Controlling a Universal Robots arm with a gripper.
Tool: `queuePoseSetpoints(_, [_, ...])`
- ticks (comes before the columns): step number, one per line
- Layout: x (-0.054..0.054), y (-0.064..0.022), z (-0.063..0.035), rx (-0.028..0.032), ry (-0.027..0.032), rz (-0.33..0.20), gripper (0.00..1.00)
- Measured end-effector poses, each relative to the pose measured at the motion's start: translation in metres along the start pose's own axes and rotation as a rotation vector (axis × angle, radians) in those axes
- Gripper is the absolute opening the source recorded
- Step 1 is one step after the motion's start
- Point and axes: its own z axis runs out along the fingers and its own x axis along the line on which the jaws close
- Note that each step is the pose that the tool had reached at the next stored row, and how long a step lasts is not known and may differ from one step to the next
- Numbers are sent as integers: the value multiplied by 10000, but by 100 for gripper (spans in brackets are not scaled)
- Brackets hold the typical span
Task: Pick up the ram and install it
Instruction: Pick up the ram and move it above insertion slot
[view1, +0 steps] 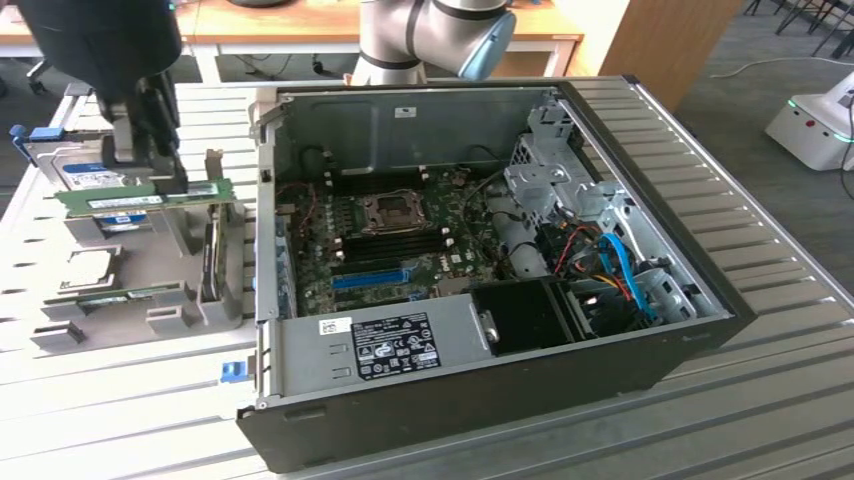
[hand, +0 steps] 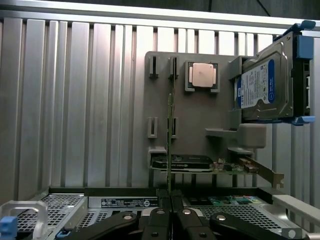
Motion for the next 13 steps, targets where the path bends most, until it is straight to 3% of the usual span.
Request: queuePoseSetpoints(13, [1, -360, -17, -31, 0, 1, 12])
